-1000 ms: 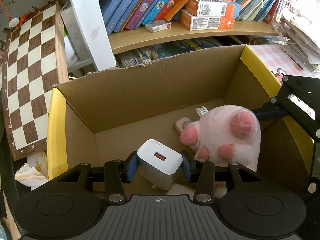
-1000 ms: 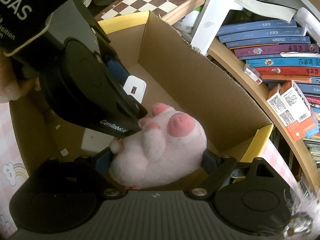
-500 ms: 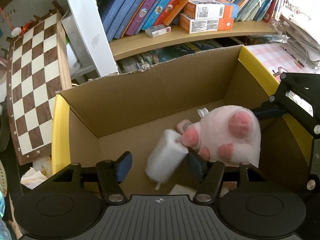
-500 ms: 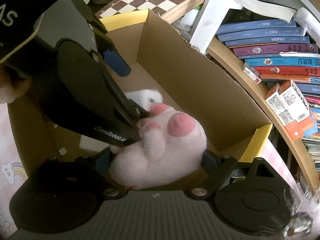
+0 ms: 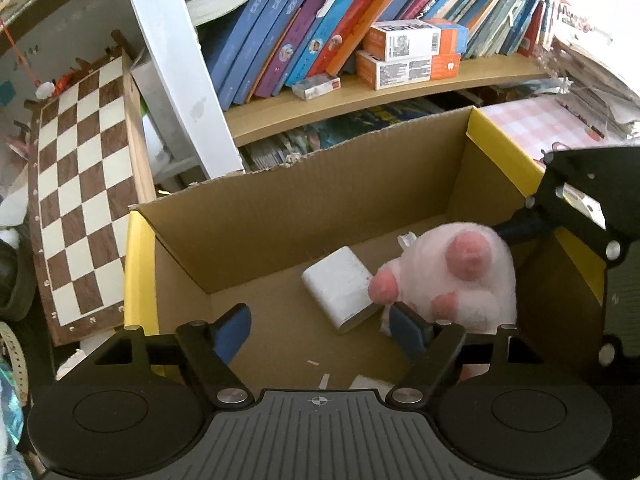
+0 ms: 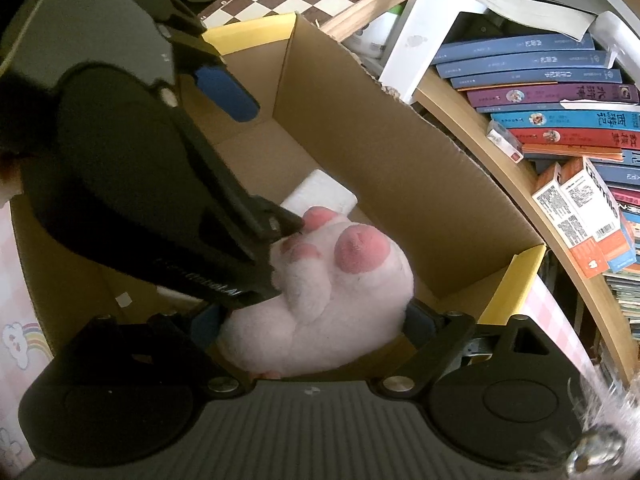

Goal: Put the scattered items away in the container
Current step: 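Lower both tools into the box and open them to release charger and pig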

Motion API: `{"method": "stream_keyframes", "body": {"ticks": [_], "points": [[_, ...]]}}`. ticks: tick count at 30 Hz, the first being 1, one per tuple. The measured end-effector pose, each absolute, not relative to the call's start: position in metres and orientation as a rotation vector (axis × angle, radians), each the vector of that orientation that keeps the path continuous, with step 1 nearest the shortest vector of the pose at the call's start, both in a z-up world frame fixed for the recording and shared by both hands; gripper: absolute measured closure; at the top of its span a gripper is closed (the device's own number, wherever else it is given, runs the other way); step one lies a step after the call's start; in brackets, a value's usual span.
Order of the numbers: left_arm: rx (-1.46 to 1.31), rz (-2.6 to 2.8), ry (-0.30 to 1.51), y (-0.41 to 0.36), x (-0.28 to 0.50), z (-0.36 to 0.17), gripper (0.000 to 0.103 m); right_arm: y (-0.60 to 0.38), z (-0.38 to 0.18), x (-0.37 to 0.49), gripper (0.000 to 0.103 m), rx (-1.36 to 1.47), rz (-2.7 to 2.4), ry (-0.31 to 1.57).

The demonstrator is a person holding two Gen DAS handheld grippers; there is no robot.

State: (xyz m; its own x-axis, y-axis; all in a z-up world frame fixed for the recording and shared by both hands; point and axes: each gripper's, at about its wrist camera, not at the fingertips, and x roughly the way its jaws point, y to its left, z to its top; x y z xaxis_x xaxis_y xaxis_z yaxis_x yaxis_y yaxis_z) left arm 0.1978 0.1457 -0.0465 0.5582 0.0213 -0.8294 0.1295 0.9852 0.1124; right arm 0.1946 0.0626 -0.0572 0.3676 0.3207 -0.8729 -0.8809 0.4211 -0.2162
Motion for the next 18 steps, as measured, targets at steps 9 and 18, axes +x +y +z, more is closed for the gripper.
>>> {"method": "stream_keyframes", "body": {"ticks": [9, 18], "points": [[0.144, -0.034, 0.912, 0.152, 0.182, -0.029, 0.024, 0.06, -0.054, 0.193, 0.008, -0.767, 0.856, 0.832], [0.098, -0.016, 0.812, 0.154, 0.156, -0.004, 0.023, 0.049, -0.037, 0.186, 0.003, -0.753, 0.817, 0.777]]}}
